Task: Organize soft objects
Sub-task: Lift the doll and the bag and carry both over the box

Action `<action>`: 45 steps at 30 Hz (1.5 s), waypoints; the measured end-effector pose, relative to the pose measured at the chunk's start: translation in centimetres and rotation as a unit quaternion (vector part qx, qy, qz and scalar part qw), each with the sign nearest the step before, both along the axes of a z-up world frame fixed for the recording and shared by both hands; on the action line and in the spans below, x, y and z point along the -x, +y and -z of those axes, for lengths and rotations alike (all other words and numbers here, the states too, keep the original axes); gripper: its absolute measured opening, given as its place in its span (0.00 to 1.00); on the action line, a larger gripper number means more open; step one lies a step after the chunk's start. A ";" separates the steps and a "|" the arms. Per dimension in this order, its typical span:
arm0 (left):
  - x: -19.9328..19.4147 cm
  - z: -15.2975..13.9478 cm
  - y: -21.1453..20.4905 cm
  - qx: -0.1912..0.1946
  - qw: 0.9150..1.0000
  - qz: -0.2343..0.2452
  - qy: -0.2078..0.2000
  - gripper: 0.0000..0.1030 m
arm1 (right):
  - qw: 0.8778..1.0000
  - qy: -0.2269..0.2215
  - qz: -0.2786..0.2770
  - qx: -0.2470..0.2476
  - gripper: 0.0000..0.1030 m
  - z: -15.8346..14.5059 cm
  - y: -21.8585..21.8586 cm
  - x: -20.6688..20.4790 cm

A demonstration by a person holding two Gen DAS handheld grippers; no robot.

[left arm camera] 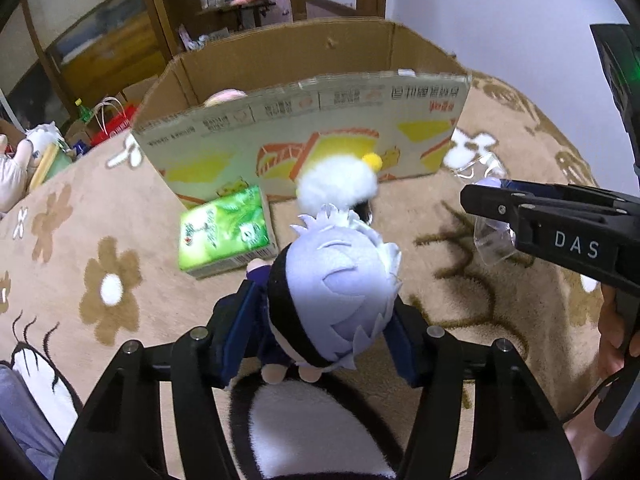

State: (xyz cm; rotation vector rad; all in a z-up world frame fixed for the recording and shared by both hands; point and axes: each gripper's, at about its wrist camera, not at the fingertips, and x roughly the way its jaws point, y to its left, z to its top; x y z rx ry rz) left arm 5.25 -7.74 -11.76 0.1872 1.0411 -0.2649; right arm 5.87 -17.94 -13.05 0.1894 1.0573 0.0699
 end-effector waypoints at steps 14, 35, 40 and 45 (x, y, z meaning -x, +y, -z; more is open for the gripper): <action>0.8 -6.2 2.3 0.021 0.992 -0.029 -0.118 0.57 | 0.993 -0.120 -0.012 -0.006 0.41 -5.8 0.7 1.9; -2.4 -11.4 4.3 0.050 0.975 -0.038 -0.213 0.57 | 0.973 -0.231 -0.010 0.002 0.41 -9.7 0.6 0.0; -3.6 -12.0 3.7 0.046 0.972 -0.021 -0.230 0.57 | 0.969 -0.245 -0.011 0.000 0.42 -10.5 0.6 -1.6; -5.3 -12.4 3.0 0.042 0.969 -0.007 -0.243 0.57 | 0.966 -0.259 -0.016 -0.002 0.42 -10.8 0.7 -2.9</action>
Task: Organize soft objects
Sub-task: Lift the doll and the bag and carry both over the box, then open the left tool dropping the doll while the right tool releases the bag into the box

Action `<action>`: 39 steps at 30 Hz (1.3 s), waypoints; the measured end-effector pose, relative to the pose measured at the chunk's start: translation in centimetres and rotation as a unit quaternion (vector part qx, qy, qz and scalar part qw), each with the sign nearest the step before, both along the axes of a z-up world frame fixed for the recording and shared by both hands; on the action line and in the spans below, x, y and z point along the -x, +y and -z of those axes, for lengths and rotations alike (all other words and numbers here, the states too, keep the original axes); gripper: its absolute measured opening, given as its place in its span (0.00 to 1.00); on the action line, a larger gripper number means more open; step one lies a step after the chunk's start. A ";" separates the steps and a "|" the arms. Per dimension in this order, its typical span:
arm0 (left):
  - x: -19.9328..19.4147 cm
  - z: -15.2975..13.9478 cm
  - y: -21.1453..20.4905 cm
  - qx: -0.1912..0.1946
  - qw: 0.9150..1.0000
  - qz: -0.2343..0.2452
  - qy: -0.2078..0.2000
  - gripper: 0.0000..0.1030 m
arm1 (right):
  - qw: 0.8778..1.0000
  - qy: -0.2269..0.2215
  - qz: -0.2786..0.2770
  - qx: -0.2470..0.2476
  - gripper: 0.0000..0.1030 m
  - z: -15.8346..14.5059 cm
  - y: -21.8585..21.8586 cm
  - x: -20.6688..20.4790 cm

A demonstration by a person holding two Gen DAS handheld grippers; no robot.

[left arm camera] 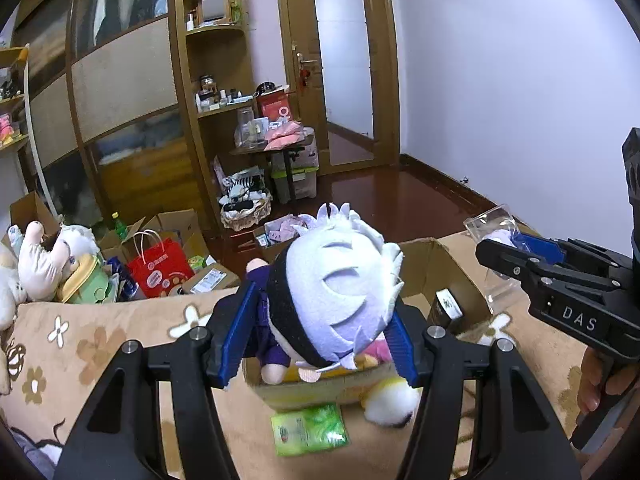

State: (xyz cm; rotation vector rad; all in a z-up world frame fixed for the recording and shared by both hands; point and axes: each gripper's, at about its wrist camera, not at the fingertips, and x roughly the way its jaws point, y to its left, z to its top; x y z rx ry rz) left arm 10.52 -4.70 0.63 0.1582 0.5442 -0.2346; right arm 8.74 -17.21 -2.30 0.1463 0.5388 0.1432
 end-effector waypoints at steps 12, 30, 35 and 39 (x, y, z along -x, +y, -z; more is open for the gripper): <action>-3.2 2.6 -0.4 0.011 1.000 0.006 0.019 0.58 | 1.000 0.010 -0.007 0.004 0.42 2.1 0.3 -2.7; -7.0 7.5 0.0 0.029 0.995 0.007 0.094 0.61 | 0.999 0.049 -0.017 -0.002 0.42 5.6 0.0 -5.1; -7.1 7.9 -0.1 0.029 0.994 0.003 0.102 0.64 | 0.998 0.055 -0.016 -0.003 0.43 6.0 -0.1 -5.3; -7.1 7.9 0.1 0.029 0.994 0.001 0.104 0.65 | 0.998 0.060 -0.016 -0.004 0.43 6.3 0.0 -5.3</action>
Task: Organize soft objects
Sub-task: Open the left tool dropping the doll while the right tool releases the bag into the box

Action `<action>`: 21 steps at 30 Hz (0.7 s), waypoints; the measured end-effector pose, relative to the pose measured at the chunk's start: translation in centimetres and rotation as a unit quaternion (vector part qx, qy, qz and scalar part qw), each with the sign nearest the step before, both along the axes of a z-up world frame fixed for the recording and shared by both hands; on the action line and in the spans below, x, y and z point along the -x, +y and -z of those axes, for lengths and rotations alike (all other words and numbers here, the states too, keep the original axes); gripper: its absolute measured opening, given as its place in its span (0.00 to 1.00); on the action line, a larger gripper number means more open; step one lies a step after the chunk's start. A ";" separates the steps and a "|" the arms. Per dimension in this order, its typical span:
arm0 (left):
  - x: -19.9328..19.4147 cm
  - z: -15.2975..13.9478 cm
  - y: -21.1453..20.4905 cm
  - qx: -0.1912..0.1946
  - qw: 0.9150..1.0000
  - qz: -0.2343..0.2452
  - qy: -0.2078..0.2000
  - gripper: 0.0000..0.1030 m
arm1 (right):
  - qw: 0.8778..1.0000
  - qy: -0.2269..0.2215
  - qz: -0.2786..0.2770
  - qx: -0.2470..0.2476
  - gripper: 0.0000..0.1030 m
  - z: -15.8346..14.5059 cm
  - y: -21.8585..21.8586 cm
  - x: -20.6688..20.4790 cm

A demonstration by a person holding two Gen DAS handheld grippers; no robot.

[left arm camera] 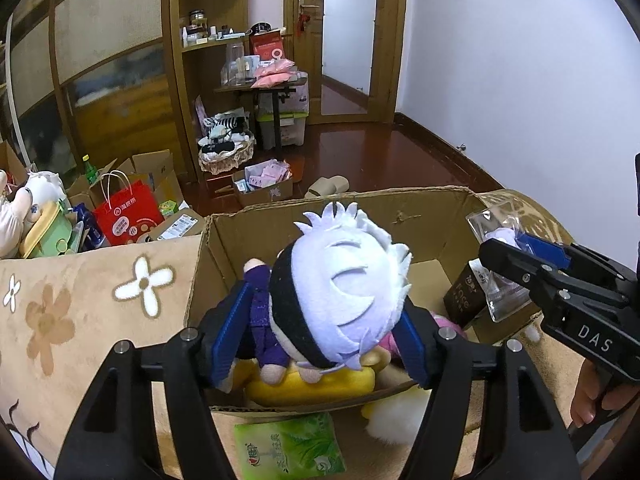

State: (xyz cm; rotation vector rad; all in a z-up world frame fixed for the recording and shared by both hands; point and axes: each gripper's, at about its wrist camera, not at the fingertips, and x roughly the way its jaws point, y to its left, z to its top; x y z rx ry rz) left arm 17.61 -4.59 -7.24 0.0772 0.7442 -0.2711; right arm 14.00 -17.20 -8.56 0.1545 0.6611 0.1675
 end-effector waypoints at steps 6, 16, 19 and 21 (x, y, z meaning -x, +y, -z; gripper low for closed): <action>-0.1 -0.1 0.2 -0.002 1.000 -0.006 0.007 0.67 | 1.000 0.001 -0.001 0.000 0.45 0.2 0.0 0.0; -0.2 -0.8 1.1 0.006 1.000 -0.014 0.000 0.85 | 1.000 0.004 -0.001 -0.004 0.46 0.5 0.2 0.1; -0.1 -0.8 1.3 0.004 1.000 -0.019 0.005 0.85 | 1.000 0.003 0.000 -0.008 0.54 0.5 0.3 0.3; 0.0 -0.8 1.5 0.002 1.000 -0.021 0.007 0.85 | 1.000 0.002 0.002 -0.009 0.55 0.6 0.4 0.7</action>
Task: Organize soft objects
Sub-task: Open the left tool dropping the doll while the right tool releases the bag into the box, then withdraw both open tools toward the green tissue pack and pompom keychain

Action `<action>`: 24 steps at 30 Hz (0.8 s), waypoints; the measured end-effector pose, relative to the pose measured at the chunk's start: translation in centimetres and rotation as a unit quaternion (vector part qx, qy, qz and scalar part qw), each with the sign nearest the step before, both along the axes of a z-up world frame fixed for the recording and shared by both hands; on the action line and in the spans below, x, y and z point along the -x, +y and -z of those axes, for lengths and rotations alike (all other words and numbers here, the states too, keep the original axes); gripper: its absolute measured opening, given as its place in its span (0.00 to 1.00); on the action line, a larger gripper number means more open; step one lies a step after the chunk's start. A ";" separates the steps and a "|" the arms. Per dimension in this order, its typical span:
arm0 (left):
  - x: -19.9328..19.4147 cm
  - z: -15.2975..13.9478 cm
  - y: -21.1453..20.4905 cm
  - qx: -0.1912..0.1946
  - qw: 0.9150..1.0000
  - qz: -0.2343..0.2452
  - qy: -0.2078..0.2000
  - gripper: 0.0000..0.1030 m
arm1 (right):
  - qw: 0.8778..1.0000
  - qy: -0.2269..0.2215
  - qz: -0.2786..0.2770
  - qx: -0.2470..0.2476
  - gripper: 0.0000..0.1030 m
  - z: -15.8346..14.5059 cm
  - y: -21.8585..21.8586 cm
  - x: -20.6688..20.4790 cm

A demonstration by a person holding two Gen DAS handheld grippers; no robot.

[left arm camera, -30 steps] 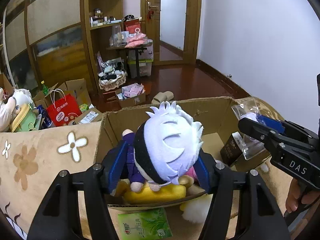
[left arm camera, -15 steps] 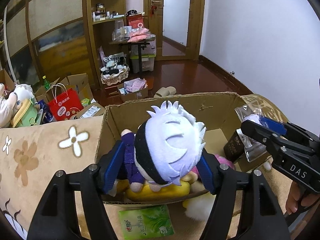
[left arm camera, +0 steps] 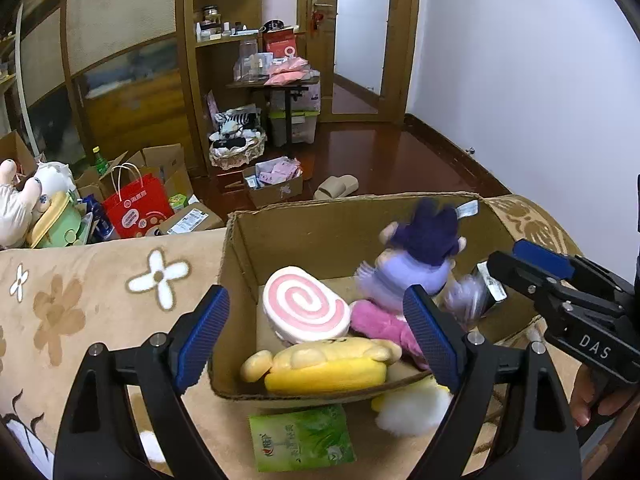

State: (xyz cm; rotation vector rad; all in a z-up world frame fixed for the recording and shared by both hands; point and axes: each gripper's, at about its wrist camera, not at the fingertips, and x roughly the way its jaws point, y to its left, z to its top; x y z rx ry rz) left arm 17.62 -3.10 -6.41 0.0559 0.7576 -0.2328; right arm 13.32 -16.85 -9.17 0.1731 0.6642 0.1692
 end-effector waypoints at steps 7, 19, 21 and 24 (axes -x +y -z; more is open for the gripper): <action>1.0 -0.7 0.7 -0.005 1.000 -0.003 0.001 0.89 | 1.000 -0.002 0.003 0.005 0.66 -0.5 -0.2 0.8; 4.0 -2.1 2.2 -0.012 1.000 -0.019 0.014 0.89 | 0.999 -0.017 0.006 0.029 0.86 -2.1 1.1 3.5; 4.6 -2.2 2.4 -0.017 0.999 -0.021 0.018 0.89 | 0.999 -0.017 0.003 0.045 0.87 -2.3 1.7 4.1; 5.3 -2.5 2.7 -0.022 0.999 -0.021 0.026 0.89 | 0.998 -0.019 -0.001 0.065 0.87 -2.5 2.5 5.0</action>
